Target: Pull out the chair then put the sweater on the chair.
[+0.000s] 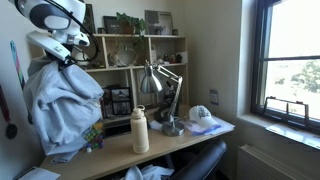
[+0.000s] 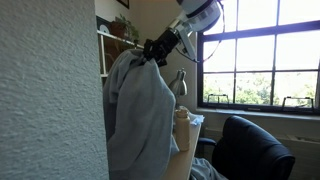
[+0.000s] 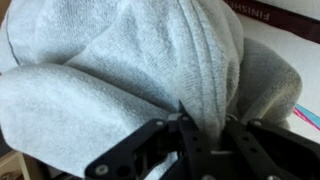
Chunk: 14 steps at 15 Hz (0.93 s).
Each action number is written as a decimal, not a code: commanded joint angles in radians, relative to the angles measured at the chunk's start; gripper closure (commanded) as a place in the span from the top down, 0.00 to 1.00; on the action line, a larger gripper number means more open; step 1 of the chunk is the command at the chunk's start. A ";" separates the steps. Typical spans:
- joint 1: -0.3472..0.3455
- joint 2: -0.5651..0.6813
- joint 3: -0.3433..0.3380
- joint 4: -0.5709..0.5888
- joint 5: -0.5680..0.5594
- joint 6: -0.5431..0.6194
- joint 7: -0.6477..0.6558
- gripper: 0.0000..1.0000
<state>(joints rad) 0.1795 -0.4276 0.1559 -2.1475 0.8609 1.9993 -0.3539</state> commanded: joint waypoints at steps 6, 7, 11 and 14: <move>-0.119 -0.309 -0.171 -0.086 -0.091 -0.179 0.255 0.06; -0.139 -0.332 -0.184 -0.092 -0.099 -0.186 0.276 0.06; -0.226 -0.389 -0.221 -0.100 -0.167 -0.203 0.359 0.06; -0.283 -0.391 -0.253 -0.084 -0.247 -0.219 0.414 0.06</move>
<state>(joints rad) -0.0532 -0.7982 -0.0776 -2.2483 0.6656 1.8065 -0.0088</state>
